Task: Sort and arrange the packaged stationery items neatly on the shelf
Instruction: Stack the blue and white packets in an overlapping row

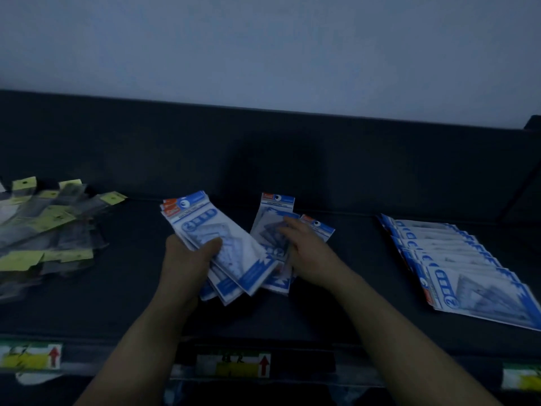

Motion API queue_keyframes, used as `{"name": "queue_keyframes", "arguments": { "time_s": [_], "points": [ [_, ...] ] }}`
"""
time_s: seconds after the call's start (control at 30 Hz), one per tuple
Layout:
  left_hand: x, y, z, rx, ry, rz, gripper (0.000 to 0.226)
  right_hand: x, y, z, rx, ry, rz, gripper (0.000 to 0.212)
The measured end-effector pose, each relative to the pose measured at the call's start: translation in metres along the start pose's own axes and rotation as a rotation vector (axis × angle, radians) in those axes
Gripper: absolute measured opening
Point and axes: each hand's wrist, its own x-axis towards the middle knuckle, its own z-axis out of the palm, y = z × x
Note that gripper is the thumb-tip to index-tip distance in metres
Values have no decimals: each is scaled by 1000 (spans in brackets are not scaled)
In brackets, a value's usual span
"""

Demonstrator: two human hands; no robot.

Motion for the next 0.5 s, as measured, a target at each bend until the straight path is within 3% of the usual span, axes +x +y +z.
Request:
{"name": "queue_keyframes", "arguments": {
  "time_s": [0.07, 0.2, 0.33, 0.5],
  "points": [
    [5, 4, -13, 4, 48, -21, 43, -3, 7, 0, -153, -115, -30, 45],
    [8, 9, -30, 8, 113, -35, 42, -9, 3, 11, -327, -92, -98, 44],
    [1, 20, -39, -22, 87, -52, 21, 2, -8, 0, -193, -170, -110, 41],
    [-9, 28, -51, 6, 29, -79, 12, 28, -4, -12, -4, -348, 16, 70]
  ]
}}
